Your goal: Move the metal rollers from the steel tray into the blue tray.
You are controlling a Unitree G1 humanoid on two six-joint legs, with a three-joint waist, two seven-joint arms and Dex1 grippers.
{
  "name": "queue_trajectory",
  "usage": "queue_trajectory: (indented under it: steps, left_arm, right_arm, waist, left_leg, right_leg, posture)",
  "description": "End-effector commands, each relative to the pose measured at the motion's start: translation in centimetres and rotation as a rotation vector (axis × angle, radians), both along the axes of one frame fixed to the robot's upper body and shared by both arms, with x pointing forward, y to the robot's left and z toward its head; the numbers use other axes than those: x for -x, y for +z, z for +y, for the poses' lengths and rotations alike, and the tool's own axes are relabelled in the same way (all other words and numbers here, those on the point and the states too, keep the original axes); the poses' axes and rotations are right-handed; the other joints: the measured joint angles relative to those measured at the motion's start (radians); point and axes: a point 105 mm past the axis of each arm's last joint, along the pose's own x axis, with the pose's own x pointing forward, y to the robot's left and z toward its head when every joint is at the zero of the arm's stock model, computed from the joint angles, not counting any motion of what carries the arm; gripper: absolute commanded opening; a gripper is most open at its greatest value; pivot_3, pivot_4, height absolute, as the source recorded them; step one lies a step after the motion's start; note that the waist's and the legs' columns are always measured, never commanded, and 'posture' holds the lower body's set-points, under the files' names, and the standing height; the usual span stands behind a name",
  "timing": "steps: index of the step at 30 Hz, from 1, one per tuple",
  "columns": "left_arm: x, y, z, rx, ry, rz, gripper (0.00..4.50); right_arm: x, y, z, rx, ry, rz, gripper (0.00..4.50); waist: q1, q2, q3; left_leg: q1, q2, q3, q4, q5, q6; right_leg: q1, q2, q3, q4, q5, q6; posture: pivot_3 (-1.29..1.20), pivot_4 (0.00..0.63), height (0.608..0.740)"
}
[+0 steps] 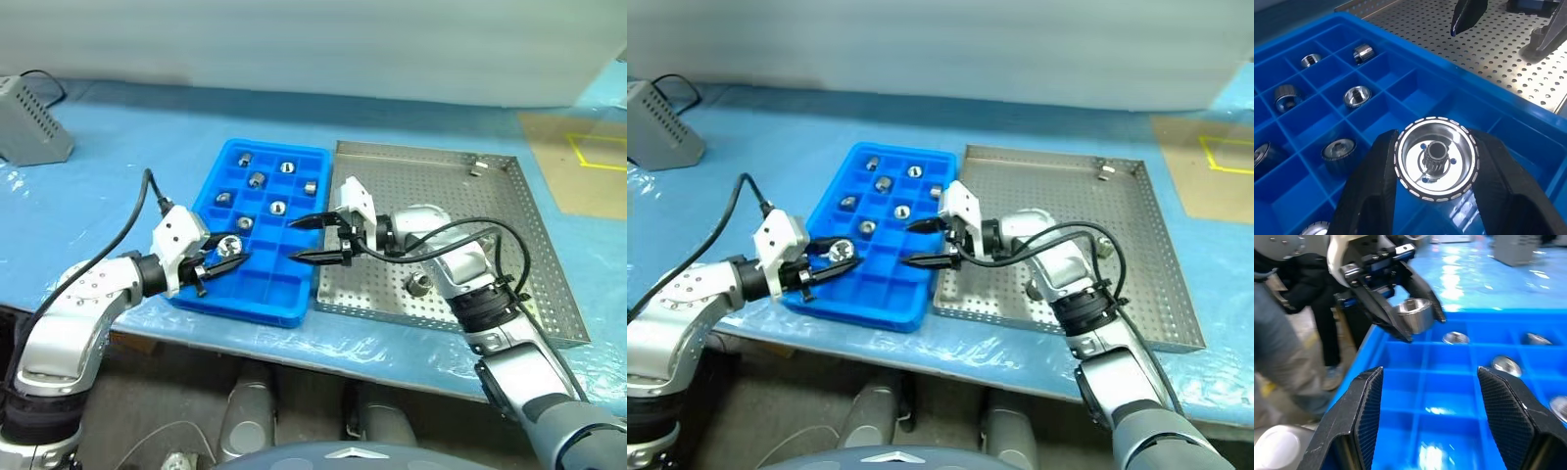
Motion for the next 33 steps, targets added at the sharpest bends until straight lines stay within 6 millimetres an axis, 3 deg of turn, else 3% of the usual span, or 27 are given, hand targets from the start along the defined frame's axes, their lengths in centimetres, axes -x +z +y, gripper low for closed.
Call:
queue_trajectory:
  steps: [1, 4, 11, 17, 21, 33]
  left_arm:
    - [0.6, 1.4, 0.8, -0.007, 0.067, -0.072, 1.74]
    - [0.4, 1.0, 1.9, -0.022, 0.133, -0.076, 1.74]
    - [0.3, 0.0, 2.0, -0.029, 0.166, -0.047, 1.74]
    - [1.0, -2.1, 0.9, -0.057, 0.109, 0.023, 1.74]
    - [1.0, -3.5, 1.8, -0.110, 0.123, 0.049, 1.74]
    - [-0.3, -5.2, 1.3, -0.155, 0.124, 0.053, 1.74]
  right_arm:
    - [0.4, 0.7, 0.8, -0.014, 0.071, -0.034, 3.13]
    - [0.6, -0.1, 1.2, 0.012, 0.101, -0.040, 3.13]
    - [0.1, -0.1, 1.2, 0.011, 0.097, -0.056, 3.13]
    - [0.0, -0.6, 0.8, 0.020, 0.070, -0.053, 3.13]
    - [-0.2, -1.1, 0.4, 0.031, 0.041, -0.055, 3.13]
    - [-0.5, -1.3, 0.2, 0.028, 0.004, -0.060, 3.13]
  waist:
    - [0.015, 0.000, 0.000]
    - [0.033, 0.000, 0.000]
    - [0.043, 0.000, 0.000]
    - [0.043, 0.000, 0.000]
    - [0.041, 0.000, 0.000]
    - [0.036, 0.000, 0.000]
  left_leg:
    - [0.000, 0.000, 0.000, -0.001, 0.000, 0.000]
    - [0.000, 0.002, -0.001, -0.001, 0.001, -0.002]
    - [-0.002, 0.003, -0.002, -0.002, 0.002, -0.003]
    - [-0.002, 0.004, -0.002, -0.002, 0.002, -0.004]
    - [-0.002, 0.005, -0.002, -0.003, 0.003, -0.005]
    - [-0.002, 0.005, -0.001, -0.003, 0.003, -0.006]
  right_leg:
    - [0.000, 0.000, 0.000, 0.000, 0.000, 0.000]
    - [-0.001, 0.003, 0.000, 0.000, 0.000, 0.000]
    - [-0.003, 0.005, 0.001, 0.000, 0.000, 0.000]
    - [-0.005, 0.007, 0.002, 0.000, 0.000, 0.000]
    - [-0.005, 0.008, 0.003, 0.000, 0.000, 0.000]
    - [-0.006, 0.009, 0.004, 0.000, 0.000, 0.000]
  posture:
    - [0.38, 0.150, 0.740]
    - [0.40, 0.150, 0.740]
    - [0.39, 0.150, 0.740]
    - [0.36, 0.150, 0.740]
    - [0.34, 0.150, 0.740]
    - [0.30, 0.150, 0.740]
